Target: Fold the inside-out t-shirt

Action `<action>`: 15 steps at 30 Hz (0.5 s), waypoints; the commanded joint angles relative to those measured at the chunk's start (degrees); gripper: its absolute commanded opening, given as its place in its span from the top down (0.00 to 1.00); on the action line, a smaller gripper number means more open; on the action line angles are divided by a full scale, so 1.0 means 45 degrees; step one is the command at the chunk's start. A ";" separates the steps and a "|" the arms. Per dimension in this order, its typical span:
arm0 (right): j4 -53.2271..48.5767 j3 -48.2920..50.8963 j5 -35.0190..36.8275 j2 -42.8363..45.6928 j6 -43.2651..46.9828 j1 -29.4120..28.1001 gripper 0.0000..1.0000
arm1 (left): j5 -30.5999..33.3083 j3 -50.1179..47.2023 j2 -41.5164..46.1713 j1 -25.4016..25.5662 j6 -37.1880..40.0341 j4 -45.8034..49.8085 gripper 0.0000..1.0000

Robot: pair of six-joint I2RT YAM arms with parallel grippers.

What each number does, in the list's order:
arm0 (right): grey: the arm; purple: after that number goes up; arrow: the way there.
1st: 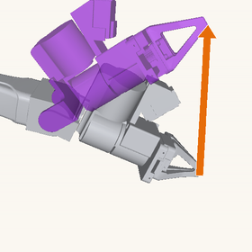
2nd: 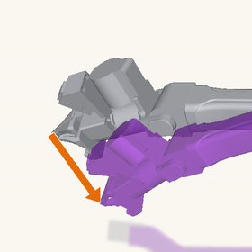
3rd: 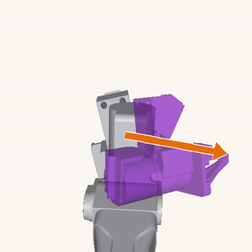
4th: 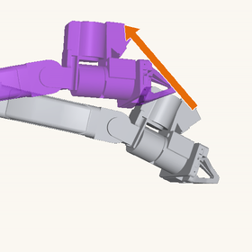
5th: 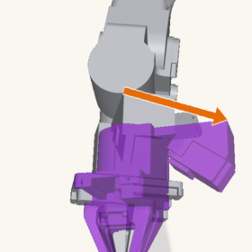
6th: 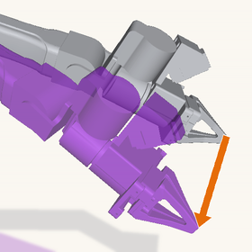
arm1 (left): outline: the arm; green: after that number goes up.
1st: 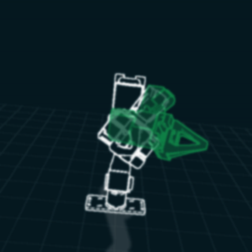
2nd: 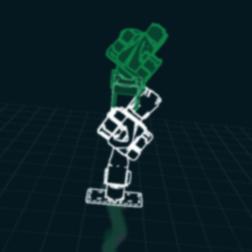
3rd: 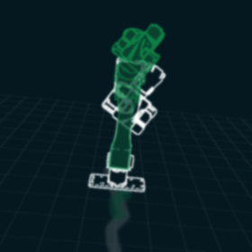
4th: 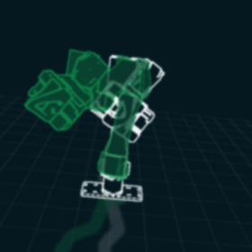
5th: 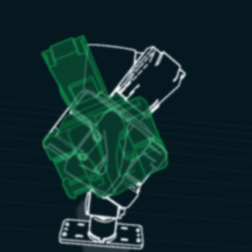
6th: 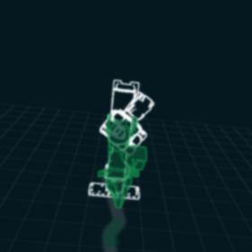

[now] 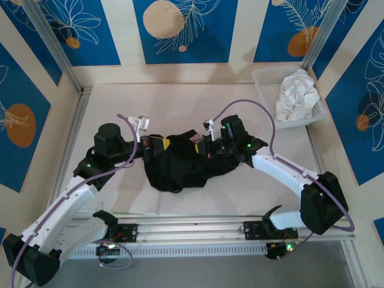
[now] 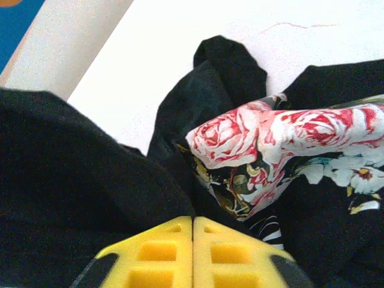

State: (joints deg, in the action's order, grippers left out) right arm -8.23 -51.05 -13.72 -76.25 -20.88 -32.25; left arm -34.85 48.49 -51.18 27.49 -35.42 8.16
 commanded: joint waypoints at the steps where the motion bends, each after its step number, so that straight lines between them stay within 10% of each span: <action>1: -0.0883 -0.0226 0.0252 0.0841 -0.0156 0.0294 0.99 | 0.0372 0.0032 0.0035 -0.0102 0.0333 0.0023 1.00; 15: -0.3551 0.1994 0.1891 0.3157 -0.1387 0.1460 1.00 | 0.3288 -0.0351 -0.3469 0.2053 0.0249 -0.1615 0.98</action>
State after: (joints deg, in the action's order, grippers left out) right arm -21.23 -43.20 -7.05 -62.81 -25.45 -26.13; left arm -24.64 47.13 -64.07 35.55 -35.44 4.69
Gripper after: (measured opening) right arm 0.065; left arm 0.046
